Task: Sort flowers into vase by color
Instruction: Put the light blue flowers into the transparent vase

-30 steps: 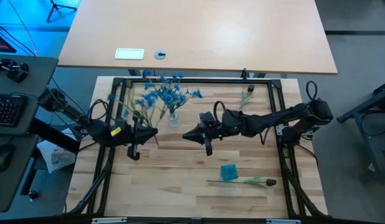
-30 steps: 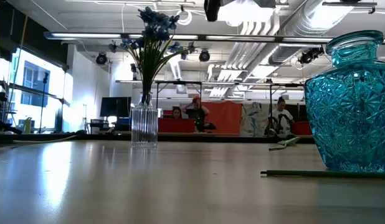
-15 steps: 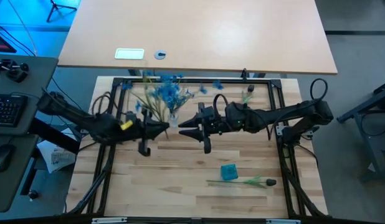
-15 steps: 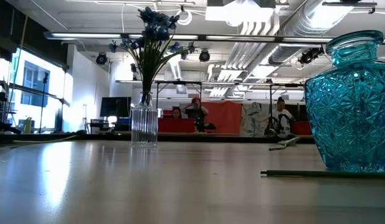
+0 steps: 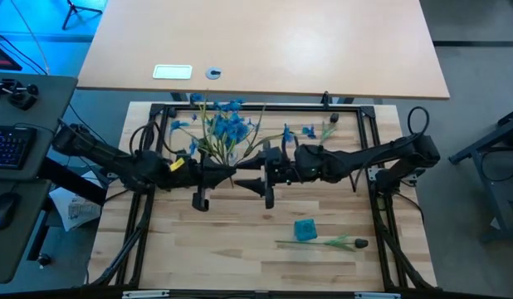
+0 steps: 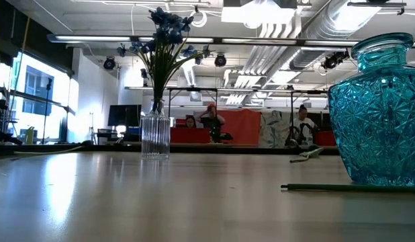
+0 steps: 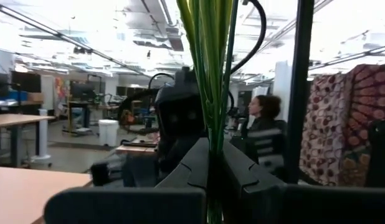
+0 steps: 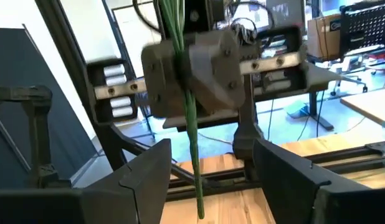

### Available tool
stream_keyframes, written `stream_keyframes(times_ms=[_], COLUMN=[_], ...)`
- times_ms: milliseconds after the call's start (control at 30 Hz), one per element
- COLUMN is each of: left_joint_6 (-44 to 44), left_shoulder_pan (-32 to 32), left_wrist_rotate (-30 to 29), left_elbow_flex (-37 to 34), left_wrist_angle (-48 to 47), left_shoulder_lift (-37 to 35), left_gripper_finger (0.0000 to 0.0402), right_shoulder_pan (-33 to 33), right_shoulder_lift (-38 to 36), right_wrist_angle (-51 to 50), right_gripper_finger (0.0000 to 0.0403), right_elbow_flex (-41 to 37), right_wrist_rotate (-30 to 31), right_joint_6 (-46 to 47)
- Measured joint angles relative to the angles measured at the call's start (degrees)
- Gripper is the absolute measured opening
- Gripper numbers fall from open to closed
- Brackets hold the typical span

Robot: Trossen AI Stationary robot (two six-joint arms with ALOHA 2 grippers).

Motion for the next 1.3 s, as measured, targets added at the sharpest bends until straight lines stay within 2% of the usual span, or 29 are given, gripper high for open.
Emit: stream_keyframes(times_ms=[300,967,1167,1300], left_joint_6=[-0.4,-2.5,-2.5,-2.5], left_shoulder_pan=[1.9,4.1,4.1,4.1], left_wrist_rotate=[2.3,4.3,4.3,4.1], left_elbow_flex=[0.0,0.0,0.0,0.0], left_wrist_angle=[0.0,-0.7,-0.9,-1.0], left_shoulder_lift=[-0.1,-0.1,0.1,0.1], left_gripper_finger=[0.0,0.0,0.0,0.0], right_shoulder_pan=[-0.3,-1.5,-1.5,-1.5], right_shoulder_lift=[1.3,1.6,1.6,1.6], right_wrist_angle=[3.9,4.4,4.1,4.3], right_gripper_finger=[0.0187,0.0133,0.0091,0.0037], right_elbow_flex=[0.0,0.0,0.0,0.0], right_wrist_rotate=[0.1,0.0,-0.4,-0.5], right_joint_6=[0.0,2.0,2.2,2.7])
